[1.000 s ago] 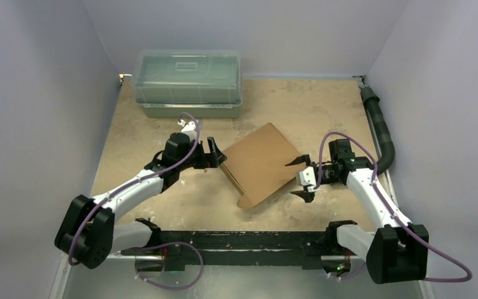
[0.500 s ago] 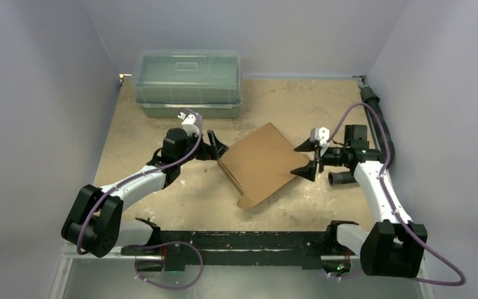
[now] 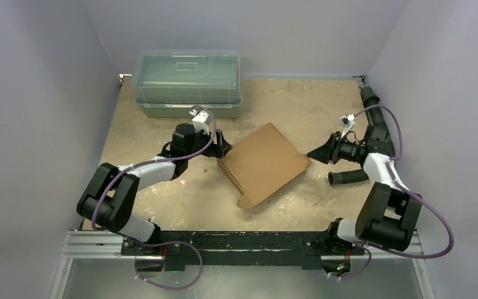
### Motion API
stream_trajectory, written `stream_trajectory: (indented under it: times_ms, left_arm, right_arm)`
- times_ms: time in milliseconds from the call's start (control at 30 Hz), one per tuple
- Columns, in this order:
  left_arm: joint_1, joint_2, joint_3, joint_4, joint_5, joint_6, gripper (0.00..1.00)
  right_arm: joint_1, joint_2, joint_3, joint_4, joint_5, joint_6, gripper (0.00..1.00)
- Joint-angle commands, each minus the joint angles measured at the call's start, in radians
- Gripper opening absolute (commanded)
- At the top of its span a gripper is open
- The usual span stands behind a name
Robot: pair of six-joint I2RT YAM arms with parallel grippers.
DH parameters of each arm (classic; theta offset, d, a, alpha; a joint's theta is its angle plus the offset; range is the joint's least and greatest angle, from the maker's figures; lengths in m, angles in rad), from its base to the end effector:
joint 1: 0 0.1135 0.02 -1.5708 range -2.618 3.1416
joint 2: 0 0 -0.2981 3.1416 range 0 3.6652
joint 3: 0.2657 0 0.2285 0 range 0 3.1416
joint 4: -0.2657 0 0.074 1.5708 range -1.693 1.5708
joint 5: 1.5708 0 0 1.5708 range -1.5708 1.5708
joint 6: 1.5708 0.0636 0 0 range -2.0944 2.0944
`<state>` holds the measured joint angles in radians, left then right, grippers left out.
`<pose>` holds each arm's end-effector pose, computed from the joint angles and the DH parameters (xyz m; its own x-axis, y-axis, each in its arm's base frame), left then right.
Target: Fold the paper box
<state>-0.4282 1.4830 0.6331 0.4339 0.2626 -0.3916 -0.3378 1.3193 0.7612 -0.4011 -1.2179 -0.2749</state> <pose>0.2736 -0.1431 0.2297 -0.5753 -0.1426 -0.8054 0.4300 0.7849 -0.4461 0.2271 -0.0165 0.2578 -0.6366 0.1242 -0.7612 -0.5887 0.5594 0.5836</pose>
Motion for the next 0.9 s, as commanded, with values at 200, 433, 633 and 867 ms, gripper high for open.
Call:
stream_trajectory:
  times_ms: [200, 433, 633, 867]
  left_arm:
    - [-0.066, 0.149, 0.165, -0.058, -0.082, 0.114, 0.86]
    - [-0.066, 0.191, 0.180, -0.107, -0.123, 0.077, 0.75]
    - [-0.069, 0.156, 0.080, -0.057, -0.070, -0.061, 0.57]
    - [-0.094, 0.061, -0.106, 0.025, -0.116, -0.259, 0.51]
  right_arm:
    - [-0.043, 0.094, -0.062, 0.113, 0.026, 0.305, 0.45]
    - [-0.072, 0.084, -0.093, 0.093, 0.019, 0.331, 0.56]
    - [-0.075, 0.094, -0.102, 0.033, 0.089, 0.293, 0.56]
    - [-0.074, 0.164, -0.104, -0.032, 0.071, 0.240, 0.58]
